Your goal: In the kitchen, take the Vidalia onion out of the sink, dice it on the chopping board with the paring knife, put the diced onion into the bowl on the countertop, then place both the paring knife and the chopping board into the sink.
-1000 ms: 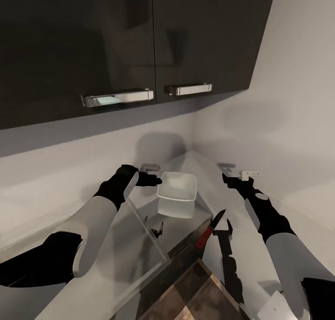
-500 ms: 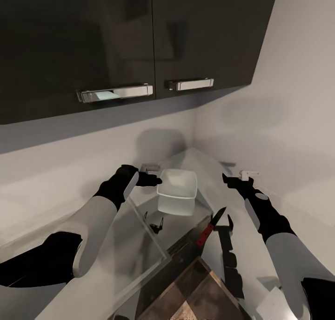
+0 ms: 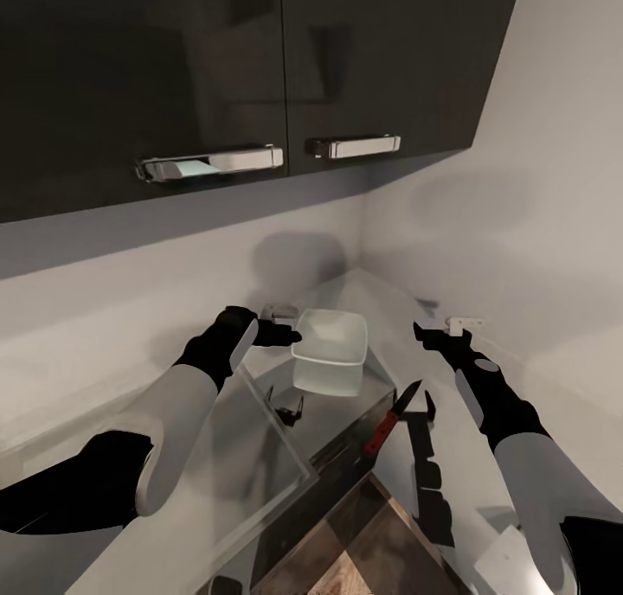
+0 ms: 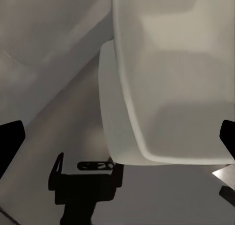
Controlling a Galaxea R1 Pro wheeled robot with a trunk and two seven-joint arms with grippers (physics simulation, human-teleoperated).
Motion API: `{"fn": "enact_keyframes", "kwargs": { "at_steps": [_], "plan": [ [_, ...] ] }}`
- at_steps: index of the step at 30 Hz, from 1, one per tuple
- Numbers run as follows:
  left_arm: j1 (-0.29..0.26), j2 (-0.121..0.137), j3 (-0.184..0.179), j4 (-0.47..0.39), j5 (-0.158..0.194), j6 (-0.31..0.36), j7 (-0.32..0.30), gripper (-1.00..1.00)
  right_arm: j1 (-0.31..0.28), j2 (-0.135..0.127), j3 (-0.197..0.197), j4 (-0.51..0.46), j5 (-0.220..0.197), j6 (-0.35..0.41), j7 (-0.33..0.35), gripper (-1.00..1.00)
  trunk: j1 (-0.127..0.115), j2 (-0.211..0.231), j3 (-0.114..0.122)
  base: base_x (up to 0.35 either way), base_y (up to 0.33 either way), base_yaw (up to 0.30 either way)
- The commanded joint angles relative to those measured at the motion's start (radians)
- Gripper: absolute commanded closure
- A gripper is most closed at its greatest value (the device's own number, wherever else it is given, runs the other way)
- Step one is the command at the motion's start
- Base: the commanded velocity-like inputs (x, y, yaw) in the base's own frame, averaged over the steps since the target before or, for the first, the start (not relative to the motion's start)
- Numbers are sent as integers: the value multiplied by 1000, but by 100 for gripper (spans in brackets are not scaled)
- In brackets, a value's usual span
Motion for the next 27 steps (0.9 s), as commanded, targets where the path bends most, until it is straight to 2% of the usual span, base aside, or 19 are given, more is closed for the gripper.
{"fn": "enact_keyframes", "kwargs": {
  "at_steps": [1,11,17,27],
  "plan": [
    [-1,0,-1,-1,2,4,0,-100,-1,0,-3,-2,-4,5,6,-100,1,-2,-4,0,0,0],
    [-1,0,-1,-1,6,-46,-1,-100,-1,0,-3,-2,-3,5,6,-100,1,-2,-20,0,0,0],
    [-1,0,-1,-2,8,-82,-33,-100,-1,0,-3,-2,-3,5,6,-100,1,-2,-30,0,0,0],
    [0,0,-1,0,8,-94,-43,-100,-1,0,-3,-2,-2,5,6,-100,1,-2,-46,0,0,0]
  ]
}}
